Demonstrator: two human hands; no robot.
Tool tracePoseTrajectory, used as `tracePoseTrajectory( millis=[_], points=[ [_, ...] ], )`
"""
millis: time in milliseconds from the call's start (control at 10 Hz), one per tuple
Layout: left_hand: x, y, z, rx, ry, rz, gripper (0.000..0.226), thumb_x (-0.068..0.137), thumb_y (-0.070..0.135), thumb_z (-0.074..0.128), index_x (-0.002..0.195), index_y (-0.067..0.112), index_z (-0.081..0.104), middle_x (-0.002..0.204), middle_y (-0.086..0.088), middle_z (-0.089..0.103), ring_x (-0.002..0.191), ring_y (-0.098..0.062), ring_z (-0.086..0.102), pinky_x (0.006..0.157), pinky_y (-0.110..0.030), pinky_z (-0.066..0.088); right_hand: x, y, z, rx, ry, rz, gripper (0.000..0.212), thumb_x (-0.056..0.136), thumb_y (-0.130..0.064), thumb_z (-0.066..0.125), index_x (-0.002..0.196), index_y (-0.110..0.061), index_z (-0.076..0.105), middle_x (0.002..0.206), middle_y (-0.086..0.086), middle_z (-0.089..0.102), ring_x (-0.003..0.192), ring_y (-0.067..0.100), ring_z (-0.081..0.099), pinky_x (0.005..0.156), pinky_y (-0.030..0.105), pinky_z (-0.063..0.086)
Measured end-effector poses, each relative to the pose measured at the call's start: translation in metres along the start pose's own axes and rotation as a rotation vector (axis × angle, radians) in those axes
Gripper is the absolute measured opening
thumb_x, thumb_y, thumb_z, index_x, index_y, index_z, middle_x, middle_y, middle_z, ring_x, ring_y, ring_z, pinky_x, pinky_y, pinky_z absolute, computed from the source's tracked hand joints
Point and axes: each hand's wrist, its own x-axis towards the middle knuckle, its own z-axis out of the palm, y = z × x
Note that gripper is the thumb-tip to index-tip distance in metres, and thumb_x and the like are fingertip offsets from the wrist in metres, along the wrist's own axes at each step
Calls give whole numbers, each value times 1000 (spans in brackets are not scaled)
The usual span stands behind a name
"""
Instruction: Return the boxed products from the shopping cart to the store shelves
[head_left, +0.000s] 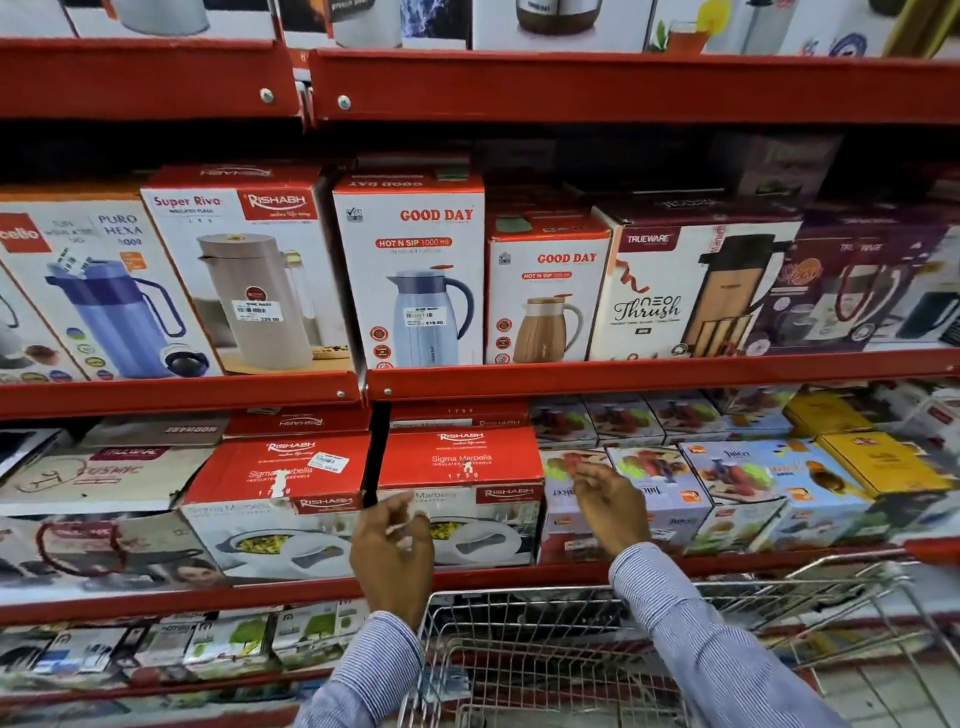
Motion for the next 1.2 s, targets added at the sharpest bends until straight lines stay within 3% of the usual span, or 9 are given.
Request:
tracePoseTrajectory(
  millis=[100,200,300,400,700,800,900,1000,1200],
  points=[
    [-28,-5,30,62,-219,8,18,85,7,68,92,24,71,89,7,72,82,-6,69,73,-27,59,23,19,-23,-207,-73,-88,48,85,-17,66,132,-13,53,132,8,60,122,27,56,102,34,46],
    [-49,-6,65,170,-444,-42,18,83,14,69,99,18,76,90,3,77,84,-12,73,79,-25,57,49,26,-39,-606,-308,-193,84,79,-30,72,148,-16,26,156,9,31,143,28,31,115,37,32],
    [-56,-2,93,224,-582,-143,19,83,20,69,100,13,73,89,-5,77,84,-19,73,78,-27,57,73,25,-43,-891,-442,-317,108,71,-45,78,152,-16,12,162,6,14,149,28,17,120,38,22],
    [-51,-1,102,178,-585,-215,20,85,30,69,98,15,69,82,-7,77,72,-24,71,73,-35,57,85,8,-40,-984,-475,-413,122,61,-57,80,153,-18,9,163,5,11,149,28,16,121,41,23],
    [-75,-6,152,248,-472,-336,46,83,28,67,128,19,61,83,-7,79,67,-19,71,68,-29,59,116,34,-60,-997,-580,-483,122,56,-55,84,150,-10,20,159,8,26,142,29,33,113,36,34],
    [-73,-3,150,243,-443,-315,42,84,26,69,125,17,64,80,-4,78,63,-16,70,69,-29,60,118,29,-57,-983,-588,-500,124,51,-56,85,148,-9,23,155,10,31,139,30,37,114,36,36],
    [-74,-3,150,260,-452,-299,43,85,29,69,125,17,63,98,-6,79,68,-17,72,71,-31,61,115,29,-58,-971,-580,-490,124,50,-54,86,148,-10,24,153,9,33,137,30,39,112,37,38],
    [-74,-4,151,257,-450,-281,43,86,30,68,127,17,62,104,-7,78,62,-5,65,52,-11,51,117,34,-57,-970,-565,-515,124,52,-54,85,149,-10,23,155,10,31,140,30,35,115,37,34],
    [-71,25,135,271,-375,-50,29,84,20,69,112,19,70,90,5,74,80,-15,72,69,-17,54,90,22,-75,-859,-490,-527,114,64,-55,79,152,-18,17,160,4,22,146,26,25,118,38,28]
  ],
)
